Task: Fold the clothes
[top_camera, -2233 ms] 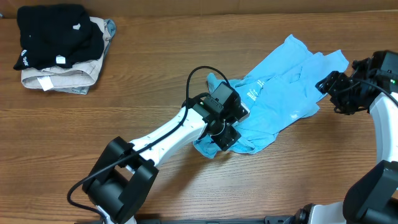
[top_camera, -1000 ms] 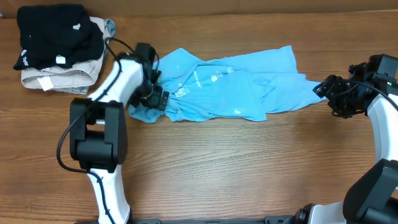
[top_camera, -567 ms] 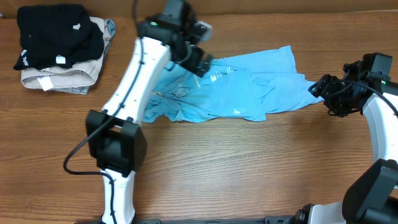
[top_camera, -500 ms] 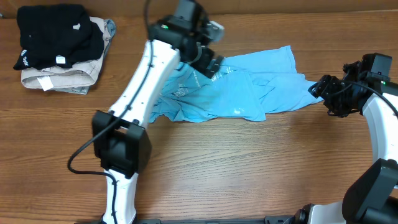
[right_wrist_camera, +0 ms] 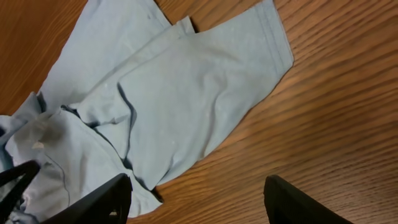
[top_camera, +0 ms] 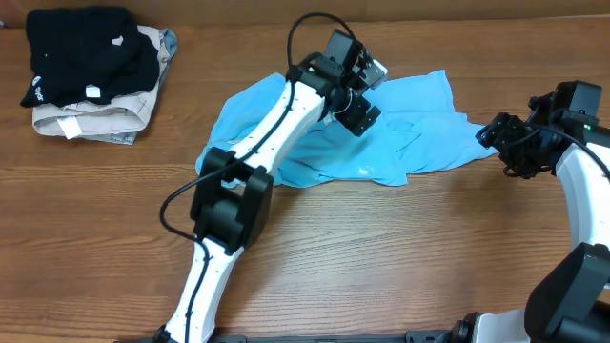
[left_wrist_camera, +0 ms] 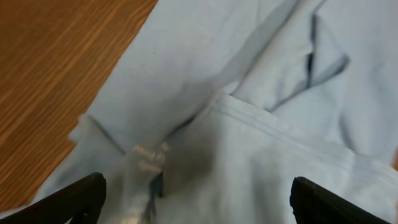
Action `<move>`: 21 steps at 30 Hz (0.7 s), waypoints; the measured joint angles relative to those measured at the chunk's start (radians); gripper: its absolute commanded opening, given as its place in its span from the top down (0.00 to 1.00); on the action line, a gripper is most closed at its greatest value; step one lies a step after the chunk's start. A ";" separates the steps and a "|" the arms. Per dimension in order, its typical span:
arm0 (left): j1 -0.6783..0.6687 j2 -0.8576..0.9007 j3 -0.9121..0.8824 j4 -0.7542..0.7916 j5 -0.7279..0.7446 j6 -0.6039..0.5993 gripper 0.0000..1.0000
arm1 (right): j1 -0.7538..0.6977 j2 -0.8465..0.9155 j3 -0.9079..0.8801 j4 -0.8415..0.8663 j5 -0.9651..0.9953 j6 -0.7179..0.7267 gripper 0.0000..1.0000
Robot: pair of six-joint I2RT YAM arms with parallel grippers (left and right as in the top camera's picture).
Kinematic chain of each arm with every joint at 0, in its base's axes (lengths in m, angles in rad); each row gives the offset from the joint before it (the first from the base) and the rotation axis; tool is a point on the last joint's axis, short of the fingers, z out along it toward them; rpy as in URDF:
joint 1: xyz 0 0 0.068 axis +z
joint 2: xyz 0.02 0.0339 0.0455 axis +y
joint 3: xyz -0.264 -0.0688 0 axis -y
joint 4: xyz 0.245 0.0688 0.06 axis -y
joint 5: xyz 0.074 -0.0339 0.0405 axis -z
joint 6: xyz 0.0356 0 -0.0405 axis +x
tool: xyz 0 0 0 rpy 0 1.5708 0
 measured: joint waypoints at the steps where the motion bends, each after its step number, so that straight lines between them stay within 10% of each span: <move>1: 0.000 0.012 0.000 0.014 0.000 -0.002 0.04 | 0.000 0.000 0.000 -0.001 0.002 0.001 0.28; 21: -0.002 0.045 -0.001 0.023 0.000 -0.087 0.21 | -0.004 0.000 -0.001 0.006 0.011 0.007 0.28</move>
